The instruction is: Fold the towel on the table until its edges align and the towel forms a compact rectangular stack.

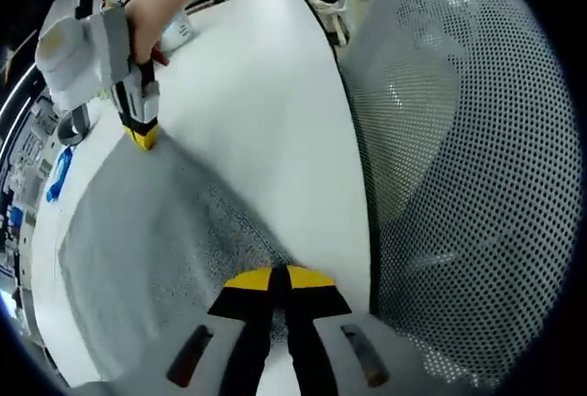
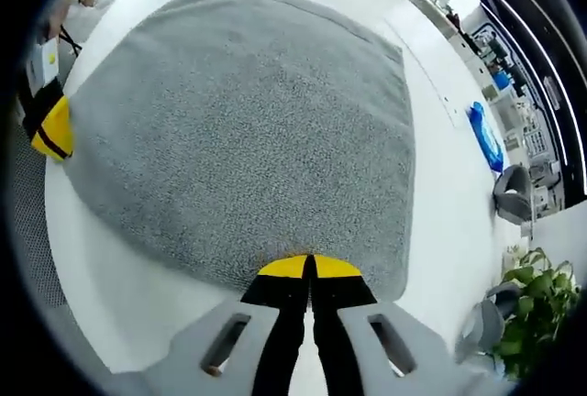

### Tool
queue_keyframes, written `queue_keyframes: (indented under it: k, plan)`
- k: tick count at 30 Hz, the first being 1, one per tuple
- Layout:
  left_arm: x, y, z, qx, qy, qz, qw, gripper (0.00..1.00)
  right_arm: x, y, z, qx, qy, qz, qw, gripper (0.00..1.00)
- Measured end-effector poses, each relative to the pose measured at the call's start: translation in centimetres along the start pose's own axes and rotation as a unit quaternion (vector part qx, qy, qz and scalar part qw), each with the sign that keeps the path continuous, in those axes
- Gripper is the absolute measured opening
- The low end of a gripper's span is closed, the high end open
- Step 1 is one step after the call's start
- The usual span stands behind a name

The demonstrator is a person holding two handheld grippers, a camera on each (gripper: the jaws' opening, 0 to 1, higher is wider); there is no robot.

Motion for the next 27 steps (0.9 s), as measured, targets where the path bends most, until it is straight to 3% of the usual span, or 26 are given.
queue_keyframes:
  k: [7, 16, 22, 27]
  plan:
    - [-0.6, -0.4, -1.2, 0.019, -0.058, -0.026, 0.9978, 0.04, -1.0, -0.7, -1.0, 0.013, 0.038, 0.003, 0.9992, 0.0]
    - [-0.3, -1.4, -3.3, 0.037, -0.041, -0.025, 0.9982, 0.05, -2.3, -1.4, -1.8, 0.029, 0.071, 0.005, 0.997, 0.0]
    - [-0.9, -1.8, -3.8, 0.012, -0.065, -0.019, 0.9976, 0.05, -3.5, -1.9, -2.0, 0.039, 0.076, -0.002, 0.9963, 0.0]
    - [-1.2, -2.1, -4.1, -0.003, -0.08, -0.008, 0.9968, 0.04, -4.3, -2.2, -2.4, 0.051, 0.104, -0.011, 0.9931, 0.0]
Point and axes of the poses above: the point that each gripper's makers call its tool centre point, and the gripper's own axes: y roughly forward along the fingers, x roughly to its right, z roughly out of its top, the point moved 10 cm from there along -y, roughly backward along the fingers, and after that the axes turned 3 degrees about -z, right-handed, at the moved point
